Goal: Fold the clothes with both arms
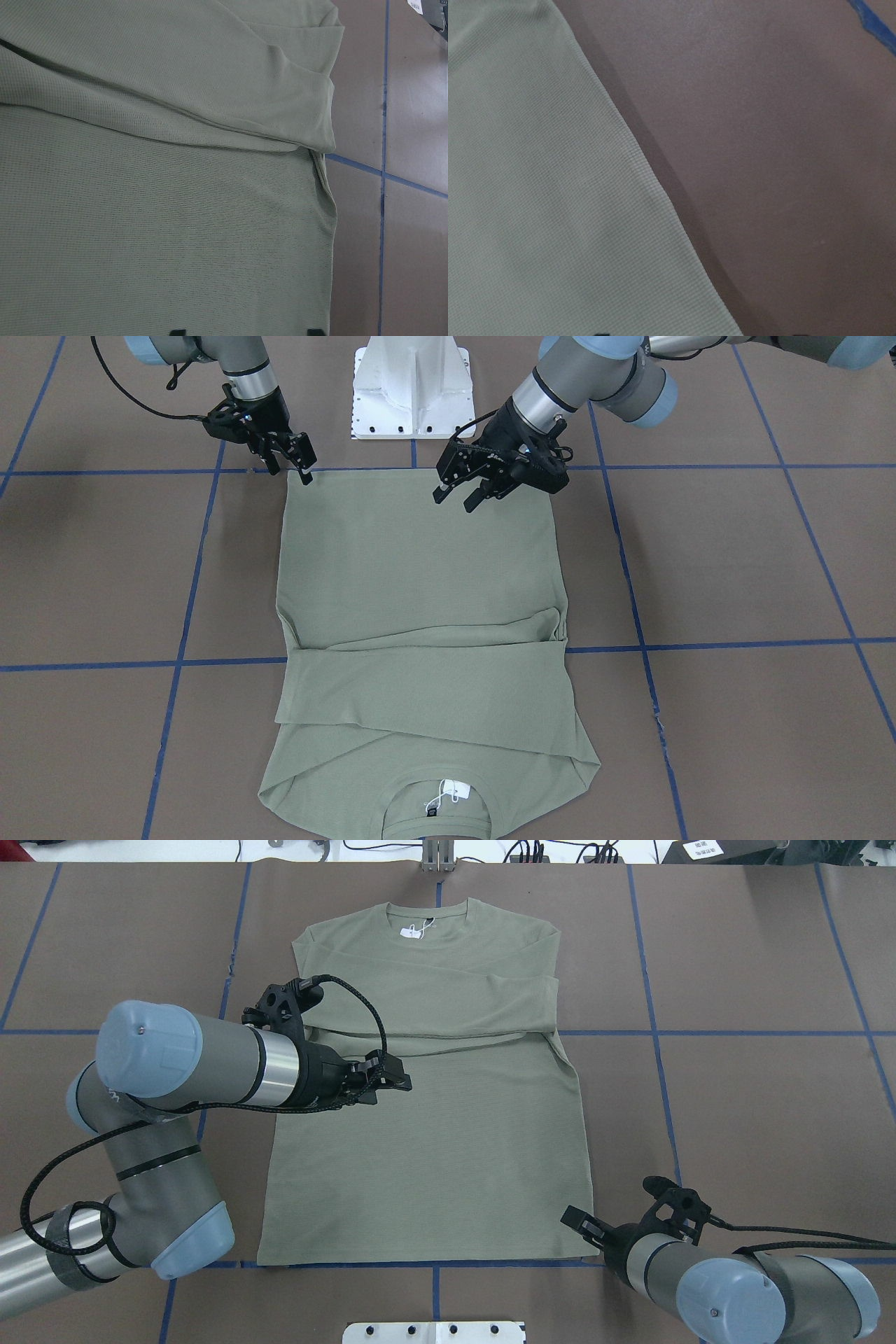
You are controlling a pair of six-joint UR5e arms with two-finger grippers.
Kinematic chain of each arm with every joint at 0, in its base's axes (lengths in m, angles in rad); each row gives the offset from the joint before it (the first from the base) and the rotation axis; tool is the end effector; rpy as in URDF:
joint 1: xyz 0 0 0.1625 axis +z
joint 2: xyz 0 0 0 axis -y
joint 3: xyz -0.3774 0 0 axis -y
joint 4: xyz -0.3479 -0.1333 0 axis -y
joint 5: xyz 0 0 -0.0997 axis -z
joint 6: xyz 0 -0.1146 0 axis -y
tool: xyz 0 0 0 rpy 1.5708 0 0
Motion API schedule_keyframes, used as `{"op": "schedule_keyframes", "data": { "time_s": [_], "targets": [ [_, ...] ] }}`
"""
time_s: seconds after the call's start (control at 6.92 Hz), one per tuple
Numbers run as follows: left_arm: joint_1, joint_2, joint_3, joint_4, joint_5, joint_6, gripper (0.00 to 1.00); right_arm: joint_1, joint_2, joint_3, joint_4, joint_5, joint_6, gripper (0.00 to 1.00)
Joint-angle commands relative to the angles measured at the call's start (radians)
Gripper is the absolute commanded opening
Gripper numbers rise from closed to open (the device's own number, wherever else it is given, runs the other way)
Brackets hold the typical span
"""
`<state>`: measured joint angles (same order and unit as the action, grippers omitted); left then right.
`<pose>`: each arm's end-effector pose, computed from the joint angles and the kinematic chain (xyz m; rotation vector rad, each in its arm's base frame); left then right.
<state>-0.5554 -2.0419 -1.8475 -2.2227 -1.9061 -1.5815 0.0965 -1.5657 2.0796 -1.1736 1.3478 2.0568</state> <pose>0.4169 -0.3712 0.1824 0.1045 1.4095 -0.2344 -0.4369 -0.2017 0.3586 0.0284 -0.9474 0.6407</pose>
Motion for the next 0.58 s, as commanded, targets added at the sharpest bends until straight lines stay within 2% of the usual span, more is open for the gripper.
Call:
{"op": "schedule_keyframes", "data": {
  "time_s": [0.0,0.29,0.43],
  "targets": [
    [0.0,0.011,0.001,-0.006,-0.001,0.0,0.67,-0.009,-0.002,-0.001,0.0,0.001,0.008,0.85],
    [0.0,0.012,0.001,-0.009,0.001,0.0,0.68,-0.021,0.0,-0.006,-0.001,-0.001,0.016,0.83],
    [0.0,0.012,0.001,-0.008,0.001,0.0,0.68,-0.021,0.0,-0.006,-0.001,-0.001,0.016,0.71]
  ]
}}
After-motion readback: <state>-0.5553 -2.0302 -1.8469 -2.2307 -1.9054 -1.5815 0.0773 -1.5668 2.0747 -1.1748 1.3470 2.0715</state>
